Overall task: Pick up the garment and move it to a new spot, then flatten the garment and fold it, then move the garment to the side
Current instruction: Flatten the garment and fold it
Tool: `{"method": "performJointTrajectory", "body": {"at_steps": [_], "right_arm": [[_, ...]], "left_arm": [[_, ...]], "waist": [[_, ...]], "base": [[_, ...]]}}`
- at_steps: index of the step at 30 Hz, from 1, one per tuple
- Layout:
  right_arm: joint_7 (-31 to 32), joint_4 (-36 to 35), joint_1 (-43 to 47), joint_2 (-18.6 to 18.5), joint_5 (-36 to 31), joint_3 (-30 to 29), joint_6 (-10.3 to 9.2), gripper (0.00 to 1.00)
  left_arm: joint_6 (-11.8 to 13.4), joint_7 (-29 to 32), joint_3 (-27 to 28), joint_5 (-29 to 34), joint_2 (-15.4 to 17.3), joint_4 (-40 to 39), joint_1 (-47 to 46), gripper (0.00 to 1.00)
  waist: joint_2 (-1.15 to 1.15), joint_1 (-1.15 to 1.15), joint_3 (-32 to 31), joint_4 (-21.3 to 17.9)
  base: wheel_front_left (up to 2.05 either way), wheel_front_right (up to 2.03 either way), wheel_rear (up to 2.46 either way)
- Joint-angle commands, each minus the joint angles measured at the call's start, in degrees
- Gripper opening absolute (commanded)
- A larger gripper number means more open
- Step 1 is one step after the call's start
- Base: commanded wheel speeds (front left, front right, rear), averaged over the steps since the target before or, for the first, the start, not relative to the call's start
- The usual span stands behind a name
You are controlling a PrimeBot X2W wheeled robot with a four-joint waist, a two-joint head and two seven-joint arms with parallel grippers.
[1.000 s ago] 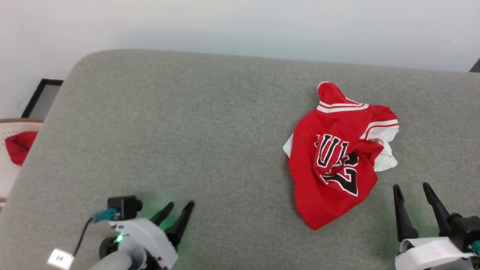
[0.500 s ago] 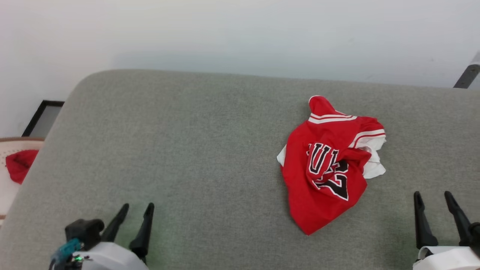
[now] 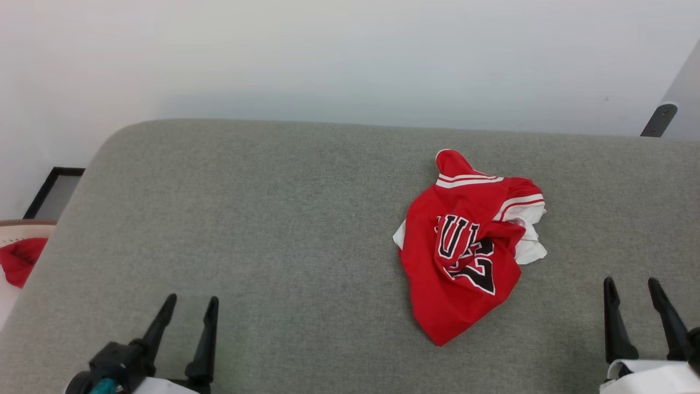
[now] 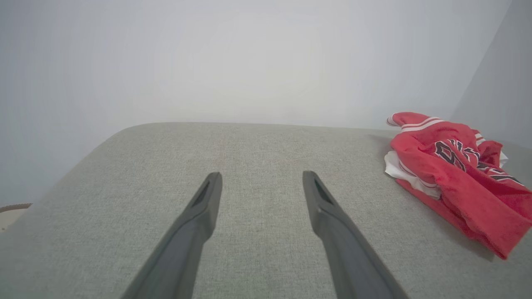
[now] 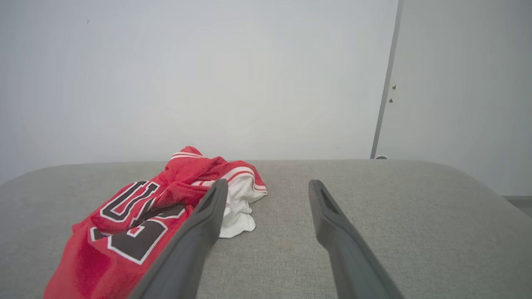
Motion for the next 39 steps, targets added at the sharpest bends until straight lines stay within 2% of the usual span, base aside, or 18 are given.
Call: {"method": "performJointTrajectory", "body": {"at_steps": [1, 9, 13, 15, 20, 26, 30, 34, 39], "right_arm": [[-0.06, 0.26, 0.77, 0.14, -0.33, 0.22, -0.02, 1.0], [-0.07, 0.83, 0.33, 0.14, -0.18, 0.65, -0.02, 1.0], [3.03, 1.46, -1.82, -1.06, 0.06, 2.01, -0.02, 1.0], [6.74, 1.66, -4.07, -2.73, 0.37, 3.52, -0.02, 1.0], [20.54, 0.93, -12.6, -9.94, 1.99, 9.35, -0.02, 1.0], [43.04, 1.5, -22.65, -16.1, 8.29, 14.2, -0.02, 1.0], [54.67, 3.13, -26.93, -18.48, 12.03, 15.94, -0.02, 1.0], [59.0, 4.41, -30.09, -20.67, 14.29, 18.23, -0.02, 1.0], [58.89, 6.26, -32.36, -22.45, 14.73, 21.17, -0.02, 1.0]], "left_arm": [[-0.29, -0.01, 0.37, 0.67, -0.51, 0.22, 0.62, 1.0], [-1.14, -0.01, 1.99, 2.87, -2.58, 0.9, 0.86, 1.0], [-1.13, -0.01, 2.48, 3.17, -3.4, 0.63, 0.68, 1.0], [-1.14, -0.01, 2.17, 3.22, -3.86, 0.27, 0.28, 1.0], [-1.13, -0.01, 1.11, 3.43, -4.99, -0.31, -1.66, 1.0], [-1.14, -0.01, -0.24, 3.47, -6.96, -0.03, -4.35, 1.0], [-1.13, -0.01, -1.2, 3.44, -8.04, 0.39, -6.28, 1.0], [-1.13, -0.02, -2.0, 3.58, -8.71, 0.87, -7.92, 1.0], [-1.14, -0.02, -2.69, 3.59, -9.29, 1.13, -9.74, 1.0]], "waist": [[0.0, 0.0, 0.01, -0.02], [0.0, 0.0, 0.6, -0.05], [0.0, 0.0, 1.5, -0.18], [0.0, 0.0, 2.53, -0.12], [0.0, 0.0, 5.75, 0.62], [0.0, 0.0, 10.25, 2.12], [0.0, 0.0, 13.36, 3.42], [0.0, 0.0, 16.03, 4.46], [0.0, 0.0, 18.22, 5.43]], "base": [[0.0, 0.0, 0.0], [0.0, 0.0, 0.0], [0.0, 0.0, 0.0], [0.0, 0.0, 0.0], [0.0, 0.0, 0.0], [0.0, 0.0, 0.0], [0.0, 0.0, 0.0], [0.0, 0.0, 0.0], [0.0, 0.0, 0.0]]}}
